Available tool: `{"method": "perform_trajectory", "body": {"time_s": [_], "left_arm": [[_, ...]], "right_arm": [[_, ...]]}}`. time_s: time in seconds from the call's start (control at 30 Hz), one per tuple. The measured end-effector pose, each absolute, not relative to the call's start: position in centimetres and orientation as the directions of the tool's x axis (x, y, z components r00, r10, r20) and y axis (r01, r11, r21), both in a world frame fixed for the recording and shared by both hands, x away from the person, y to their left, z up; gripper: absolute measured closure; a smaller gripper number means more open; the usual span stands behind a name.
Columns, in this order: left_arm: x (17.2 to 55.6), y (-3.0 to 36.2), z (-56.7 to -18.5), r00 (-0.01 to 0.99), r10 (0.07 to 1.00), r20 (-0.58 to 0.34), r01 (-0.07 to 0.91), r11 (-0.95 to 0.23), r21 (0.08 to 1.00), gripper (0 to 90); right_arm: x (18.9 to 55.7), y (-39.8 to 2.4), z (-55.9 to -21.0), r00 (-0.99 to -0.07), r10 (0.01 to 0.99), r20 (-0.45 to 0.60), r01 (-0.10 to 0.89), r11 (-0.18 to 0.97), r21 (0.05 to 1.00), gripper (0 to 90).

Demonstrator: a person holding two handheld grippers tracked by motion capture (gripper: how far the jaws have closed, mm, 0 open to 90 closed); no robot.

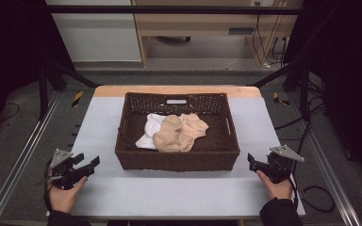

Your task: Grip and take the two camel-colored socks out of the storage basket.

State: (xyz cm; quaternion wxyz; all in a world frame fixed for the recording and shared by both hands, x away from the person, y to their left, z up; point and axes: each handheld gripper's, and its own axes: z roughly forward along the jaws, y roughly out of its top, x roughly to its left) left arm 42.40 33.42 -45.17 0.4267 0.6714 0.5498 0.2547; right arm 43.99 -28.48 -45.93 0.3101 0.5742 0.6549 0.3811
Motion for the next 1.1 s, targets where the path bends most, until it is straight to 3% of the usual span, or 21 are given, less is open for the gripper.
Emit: {"method": "perform_trajectory", "body": {"time_s": [0.7,1.1], "left_arm": [[43.0,32.7,-41.3,0.31,0.937,-0.161,0.458,0.001,0.889,35.4],[44.4,31.9,-36.4,0.33,0.934,-0.134,0.375,0.0,0.927,35.2]], "right_arm": [[43.5,-28.1,-46.0,-0.143,0.99,0.004,0.498,0.068,0.865,4.7],[43.6,-28.3,-45.9,-0.132,0.991,0.009,0.487,0.057,0.871,4.2]]}}
